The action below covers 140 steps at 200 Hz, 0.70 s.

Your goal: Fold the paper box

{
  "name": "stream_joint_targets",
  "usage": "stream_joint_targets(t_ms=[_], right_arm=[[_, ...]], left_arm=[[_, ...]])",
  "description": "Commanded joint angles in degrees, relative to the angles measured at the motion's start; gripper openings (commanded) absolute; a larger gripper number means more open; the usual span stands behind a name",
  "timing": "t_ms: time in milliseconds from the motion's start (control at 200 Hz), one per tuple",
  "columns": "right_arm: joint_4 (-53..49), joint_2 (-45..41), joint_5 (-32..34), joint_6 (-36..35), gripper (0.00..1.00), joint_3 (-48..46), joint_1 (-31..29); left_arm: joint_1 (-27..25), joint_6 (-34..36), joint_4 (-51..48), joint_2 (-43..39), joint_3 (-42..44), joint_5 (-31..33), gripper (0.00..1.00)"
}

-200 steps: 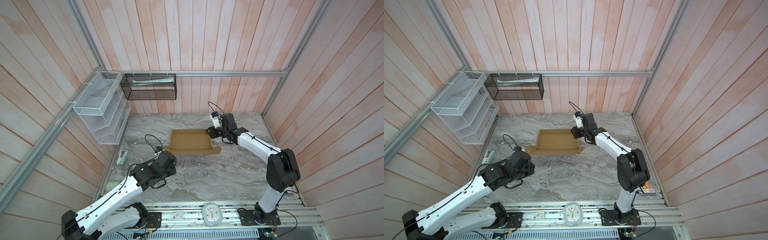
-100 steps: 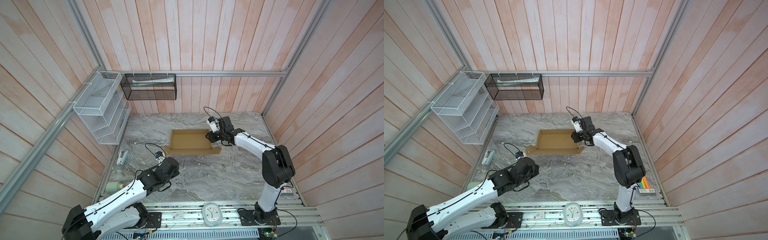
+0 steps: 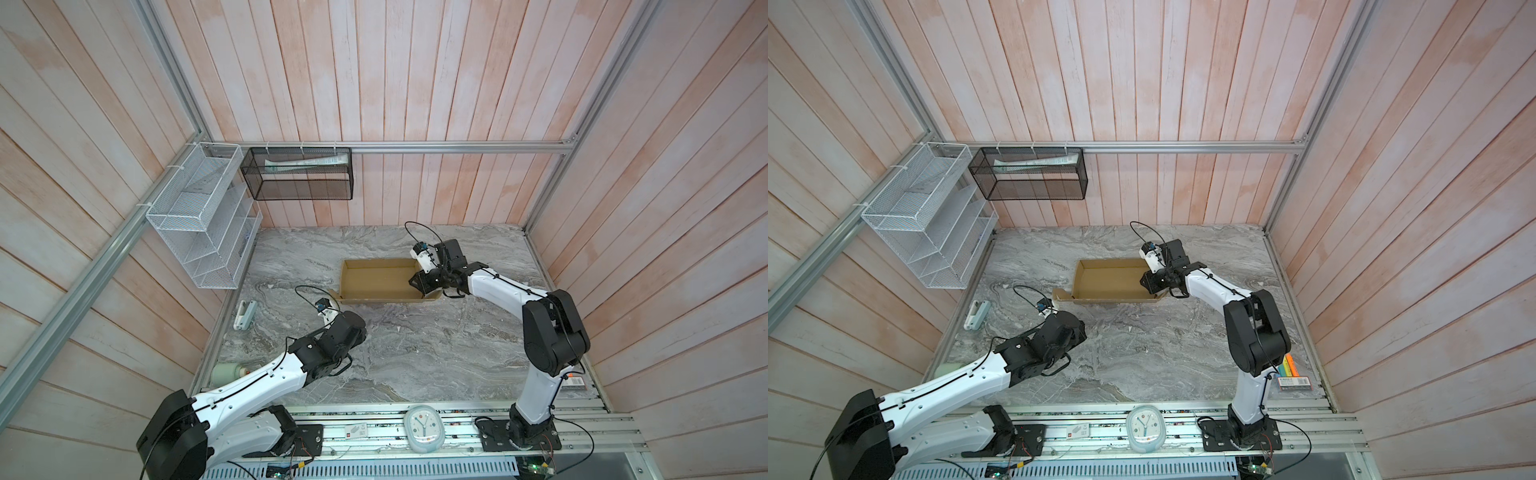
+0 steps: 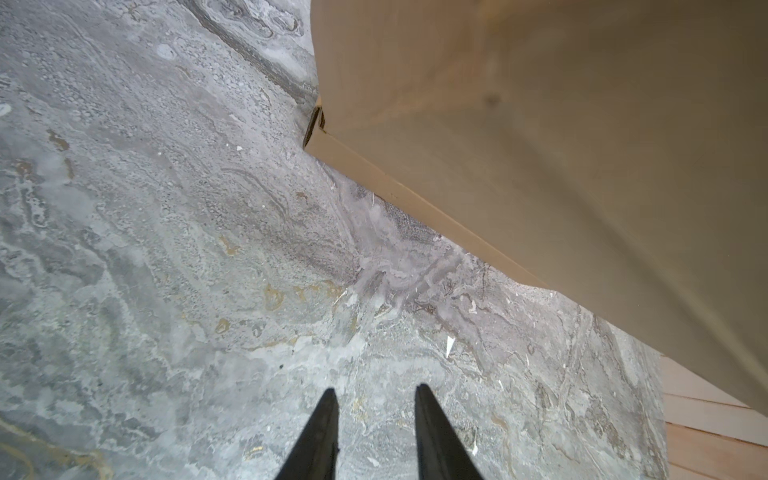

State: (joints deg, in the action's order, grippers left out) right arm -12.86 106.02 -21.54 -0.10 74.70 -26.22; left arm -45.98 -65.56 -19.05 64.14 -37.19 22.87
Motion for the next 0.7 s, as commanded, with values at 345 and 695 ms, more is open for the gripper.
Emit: stream_joint_targets(t_ms=[345,695], right_arm=[[-0.3,-0.3,-6.8,-0.3,0.24,-1.6,-0.3],[-0.1,-1.2,-8.2,0.4,0.23,-3.2,-1.0]], left_arm=[[9.7,7.7,11.9,4.0,-2.3,-2.7,0.35],[15.3,11.9,17.9,8.9,-4.6,-9.4,0.35]])
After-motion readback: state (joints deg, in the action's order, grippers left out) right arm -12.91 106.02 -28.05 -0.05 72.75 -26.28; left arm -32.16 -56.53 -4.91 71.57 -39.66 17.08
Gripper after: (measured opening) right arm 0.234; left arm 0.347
